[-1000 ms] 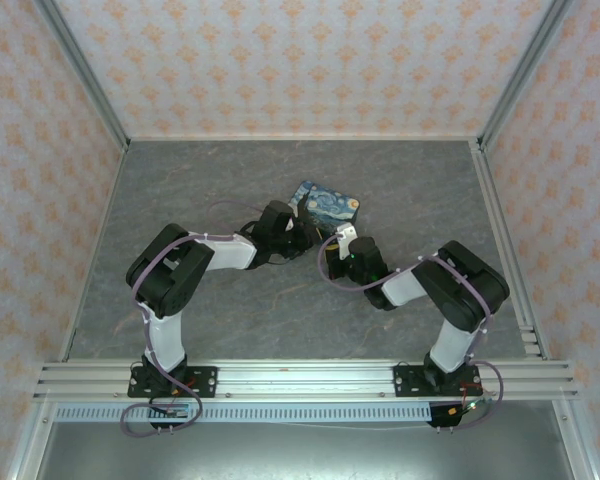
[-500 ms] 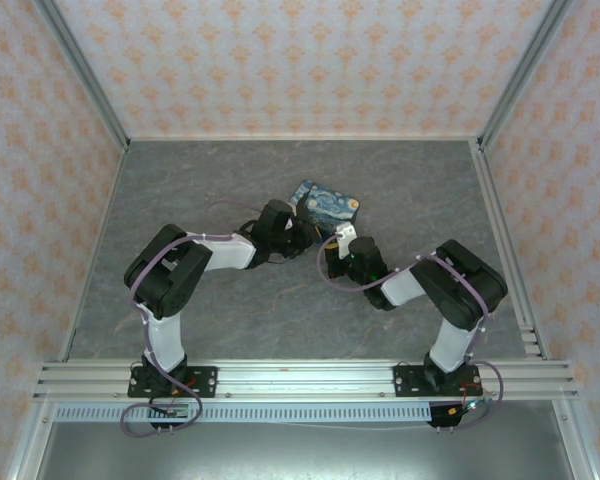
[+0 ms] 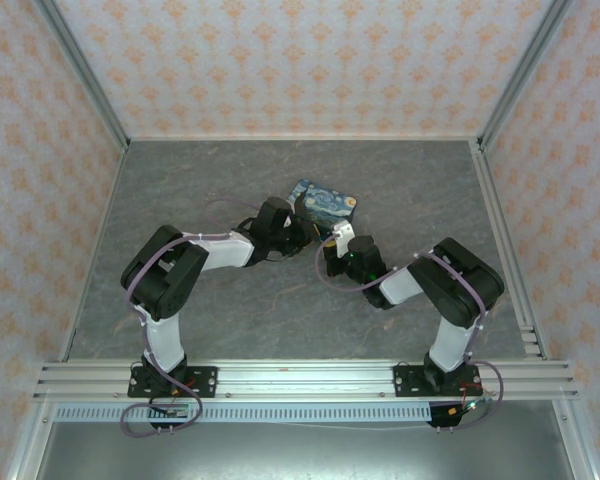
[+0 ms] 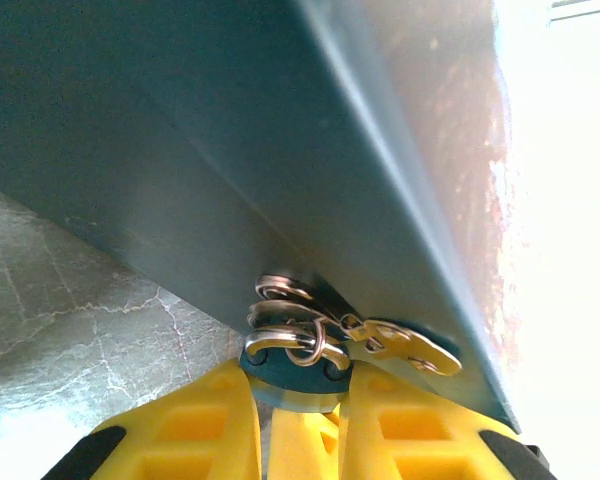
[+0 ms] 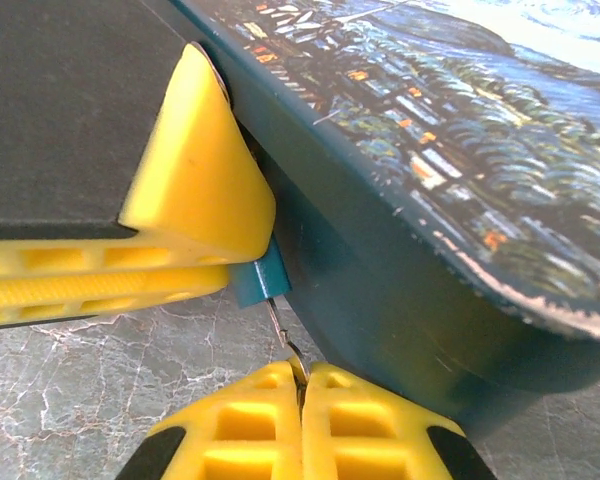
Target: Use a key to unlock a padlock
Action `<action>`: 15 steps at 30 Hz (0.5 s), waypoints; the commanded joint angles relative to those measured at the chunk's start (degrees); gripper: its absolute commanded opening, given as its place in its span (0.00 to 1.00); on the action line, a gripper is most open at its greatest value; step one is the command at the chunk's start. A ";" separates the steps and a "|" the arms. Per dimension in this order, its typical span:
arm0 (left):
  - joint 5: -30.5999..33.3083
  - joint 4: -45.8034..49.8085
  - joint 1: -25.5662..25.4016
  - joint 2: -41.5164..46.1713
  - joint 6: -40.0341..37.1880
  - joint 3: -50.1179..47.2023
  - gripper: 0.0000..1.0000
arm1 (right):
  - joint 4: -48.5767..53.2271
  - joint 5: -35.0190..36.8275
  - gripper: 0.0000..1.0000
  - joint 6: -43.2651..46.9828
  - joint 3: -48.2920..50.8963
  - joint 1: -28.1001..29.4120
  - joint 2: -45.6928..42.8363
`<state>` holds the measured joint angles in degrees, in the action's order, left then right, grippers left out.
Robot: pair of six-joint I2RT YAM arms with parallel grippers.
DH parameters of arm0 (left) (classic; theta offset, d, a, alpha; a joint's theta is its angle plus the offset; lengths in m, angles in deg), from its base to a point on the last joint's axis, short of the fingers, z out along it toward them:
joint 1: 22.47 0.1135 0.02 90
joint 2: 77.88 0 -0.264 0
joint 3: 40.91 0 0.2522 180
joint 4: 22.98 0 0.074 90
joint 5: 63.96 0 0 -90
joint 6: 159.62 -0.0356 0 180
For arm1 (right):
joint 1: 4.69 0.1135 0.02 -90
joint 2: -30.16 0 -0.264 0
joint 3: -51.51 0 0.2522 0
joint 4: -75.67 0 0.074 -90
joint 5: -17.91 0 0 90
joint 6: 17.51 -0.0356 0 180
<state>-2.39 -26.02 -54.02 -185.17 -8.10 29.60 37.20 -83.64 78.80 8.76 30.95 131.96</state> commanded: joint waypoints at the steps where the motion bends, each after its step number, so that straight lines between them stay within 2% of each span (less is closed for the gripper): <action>1: -5.76 1.61 -1.67 1.87 -0.04 1.70 0.21 | -7.54 -2.40 0.00 0.77 -3.52 0.49 0.10; 8: -6.07 1.93 -1.77 2.17 -0.34 1.45 0.21 | -6.10 -5.58 0.00 -1.27 -5.51 0.49 -0.80; 15: -6.44 1.77 -1.98 2.91 -0.18 0.69 0.21 | -5.72 -5.59 0.00 -1.39 -6.77 0.49 -1.60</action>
<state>-1.90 -25.26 -53.43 -184.34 -8.10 30.04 39.00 -85.17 77.68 6.46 30.77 131.96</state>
